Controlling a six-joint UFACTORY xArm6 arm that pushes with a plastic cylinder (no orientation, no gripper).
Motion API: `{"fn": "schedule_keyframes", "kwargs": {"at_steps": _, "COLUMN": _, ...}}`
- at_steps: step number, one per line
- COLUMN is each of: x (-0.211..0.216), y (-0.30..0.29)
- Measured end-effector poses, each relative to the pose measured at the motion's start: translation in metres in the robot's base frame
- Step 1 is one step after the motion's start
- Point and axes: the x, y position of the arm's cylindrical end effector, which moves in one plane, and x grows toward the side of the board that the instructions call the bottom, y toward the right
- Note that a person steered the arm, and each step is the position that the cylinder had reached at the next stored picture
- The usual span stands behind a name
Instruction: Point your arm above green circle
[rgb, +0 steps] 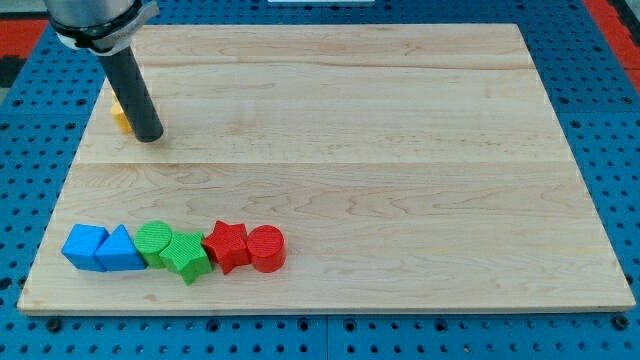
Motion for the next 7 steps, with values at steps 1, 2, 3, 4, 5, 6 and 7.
{"fn": "schedule_keyframes", "kwargs": {"at_steps": 1, "x": 0.0, "y": 0.0056}}
{"fn": "schedule_keyframes", "kwargs": {"at_steps": 2, "x": 0.0, "y": 0.0087}}
{"fn": "schedule_keyframes", "kwargs": {"at_steps": 3, "x": 0.0, "y": 0.0087}}
{"fn": "schedule_keyframes", "kwargs": {"at_steps": 4, "x": 0.0, "y": 0.0097}}
{"fn": "schedule_keyframes", "kwargs": {"at_steps": 5, "x": 0.0, "y": 0.0104}}
{"fn": "schedule_keyframes", "kwargs": {"at_steps": 6, "x": 0.0, "y": 0.0109}}
{"fn": "schedule_keyframes", "kwargs": {"at_steps": 7, "x": 0.0, "y": 0.011}}
